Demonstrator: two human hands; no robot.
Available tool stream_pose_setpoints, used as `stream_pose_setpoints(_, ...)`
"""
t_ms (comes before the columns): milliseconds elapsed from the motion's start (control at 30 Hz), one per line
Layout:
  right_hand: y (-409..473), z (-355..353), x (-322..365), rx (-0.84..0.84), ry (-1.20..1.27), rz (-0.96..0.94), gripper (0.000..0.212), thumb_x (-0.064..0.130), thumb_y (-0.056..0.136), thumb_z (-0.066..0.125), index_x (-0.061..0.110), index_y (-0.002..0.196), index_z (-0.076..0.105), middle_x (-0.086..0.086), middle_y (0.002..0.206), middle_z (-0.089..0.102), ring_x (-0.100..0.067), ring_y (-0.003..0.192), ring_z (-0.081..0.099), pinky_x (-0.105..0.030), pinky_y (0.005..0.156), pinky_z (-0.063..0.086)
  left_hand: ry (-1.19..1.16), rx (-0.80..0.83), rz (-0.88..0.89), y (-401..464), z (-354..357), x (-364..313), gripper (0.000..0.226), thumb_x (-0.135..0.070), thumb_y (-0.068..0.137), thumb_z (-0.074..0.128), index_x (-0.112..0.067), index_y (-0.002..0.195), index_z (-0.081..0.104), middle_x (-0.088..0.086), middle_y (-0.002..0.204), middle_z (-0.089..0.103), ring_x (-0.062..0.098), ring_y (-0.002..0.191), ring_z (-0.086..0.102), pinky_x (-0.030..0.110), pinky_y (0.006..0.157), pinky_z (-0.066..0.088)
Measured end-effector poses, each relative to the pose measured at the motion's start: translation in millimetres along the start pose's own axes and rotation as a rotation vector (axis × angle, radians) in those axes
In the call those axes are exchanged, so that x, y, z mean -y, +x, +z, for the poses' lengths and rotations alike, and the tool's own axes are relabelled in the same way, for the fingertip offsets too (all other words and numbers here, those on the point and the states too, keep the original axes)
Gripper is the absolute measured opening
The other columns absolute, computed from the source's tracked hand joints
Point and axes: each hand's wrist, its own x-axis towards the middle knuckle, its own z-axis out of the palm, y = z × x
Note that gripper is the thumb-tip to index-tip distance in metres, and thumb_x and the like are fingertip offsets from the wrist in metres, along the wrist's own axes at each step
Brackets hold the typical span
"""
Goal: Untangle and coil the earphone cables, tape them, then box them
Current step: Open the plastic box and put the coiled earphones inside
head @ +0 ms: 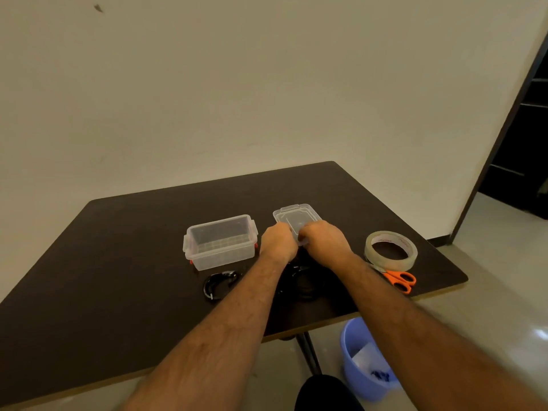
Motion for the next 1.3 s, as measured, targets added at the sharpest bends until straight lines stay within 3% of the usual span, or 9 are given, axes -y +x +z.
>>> stream_pose_setpoints(133, 1, -5, 1, 0.101, 0.045, 0.063, 0.023, 0.021, 0.092, 0.064, 0.025, 0.114, 0.069, 0.0, 0.106, 0.069, -0.017, 0.094, 0.065, -0.035, 0.091, 0.054, -0.017, -0.005, 0.004, -3, -3, 6, 0.028, -0.014, 0.093, 0.063, -0.016, 0.121, 0.067, 0.007, 0.119, 0.068, 0.025, 0.108, 0.064, 0.036, 0.089, 0.054)
stream_pose_setpoints(233, -1, -12, -2, 0.074, 0.122, 0.101, 0.025, 0.019, 0.094, 0.061, 0.023, 0.117, 0.069, 0.0, 0.113, 0.07, -0.015, 0.099, 0.065, -0.033, 0.094, 0.052, -0.046, -0.028, 0.03, -8, -5, 9, 0.025, -0.017, 0.093, 0.064, -0.015, 0.118, 0.068, 0.006, 0.116, 0.069, 0.022, 0.106, 0.064, 0.033, 0.086, 0.052)
stream_pose_setpoints(400, -6, -30, -4, -0.012, 0.251, 0.23, 0.013, 0.024, 0.093, 0.065, 0.021, 0.103, 0.071, 0.001, 0.103, 0.071, -0.01, 0.088, 0.065, -0.031, 0.087, 0.055, -0.02, -0.069, 0.088, -20, -11, 14, 0.022, -0.03, 0.094, 0.064, -0.018, 0.112, 0.069, 0.0, 0.106, 0.071, 0.015, 0.094, 0.065, 0.031, 0.083, 0.054)
stream_pose_setpoints(533, -12, -39, 3, 0.246, 0.28, 0.314, 0.014, 0.031, 0.087, 0.071, 0.019, 0.091, 0.069, -0.002, 0.089, 0.07, -0.013, 0.078, 0.068, -0.03, 0.074, 0.059, 0.012, -0.046, 0.088, -30, -11, 20, 0.023, -0.034, 0.093, 0.065, -0.019, 0.11, 0.07, -0.001, 0.102, 0.072, 0.014, 0.091, 0.065, 0.035, 0.085, 0.056)
stream_pose_setpoints(667, -23, -40, 18, 0.441, 0.206, 0.361, 0.021, 0.032, 0.085, 0.074, 0.017, 0.096, 0.066, -0.003, 0.087, 0.067, -0.016, 0.08, 0.067, -0.038, 0.083, 0.058, 0.046, 0.008, 0.09, -40, -8, 22, 0.024, -0.034, 0.094, 0.064, -0.02, 0.112, 0.07, 0.0, 0.105, 0.071, 0.014, 0.094, 0.065, 0.034, 0.086, 0.055)
stream_pose_setpoints(800, -30, -36, 28, 0.421, 0.117, 0.346, 0.017, 0.026, 0.085, 0.074, 0.016, 0.095, 0.065, -0.003, 0.079, 0.063, -0.016, 0.071, 0.062, -0.039, 0.085, 0.058, 0.05, 0.042, 0.087, -50, -6, 23, 0.026, -0.037, 0.095, 0.061, -0.019, 0.114, 0.069, 0.001, 0.107, 0.071, 0.015, 0.096, 0.065, 0.035, 0.088, 0.055)
stream_pose_setpoints(1000, -33, -38, 26, 0.363, 0.19, 0.31, 0.003, 0.019, 0.089, 0.068, 0.017, 0.09, 0.067, -0.005, 0.089, 0.066, -0.017, 0.083, 0.065, -0.038, 0.086, 0.058, -0.084, 0.065, 0.078, -58, -11, 31, 0.027, -0.035, 0.099, 0.055, -0.019, 0.115, 0.068, 0.002, 0.109, 0.07, 0.015, 0.098, 0.063, 0.035, 0.091, 0.053)
stream_pose_setpoints(1067, -31, -44, 24, 0.315, 0.222, 0.283, 0.002, 0.018, 0.09, 0.067, 0.017, 0.088, 0.067, -0.005, 0.09, 0.067, -0.017, 0.081, 0.067, -0.035, 0.081, 0.06, -0.189, 0.104, 0.07, -58, -15, 33, 0.027, -0.035, 0.099, 0.055, -0.018, 0.117, 0.067, 0.001, 0.11, 0.068, 0.015, 0.098, 0.062, 0.037, 0.091, 0.053)
stream_pose_setpoints(1300, -14, -77, 35, 0.155, 0.292, 0.206, 0.009, 0.013, 0.086, 0.071, 0.016, 0.078, 0.069, -0.002, 0.081, 0.069, -0.013, 0.072, 0.066, -0.027, 0.06, 0.055, -0.68, 0.181, -0.005, -56, -42, 46, 0.038, -0.028, 0.094, 0.065, -0.018, 0.13, 0.057, 0.002, 0.119, 0.065, 0.016, 0.105, 0.063, 0.027, 0.069, 0.053)
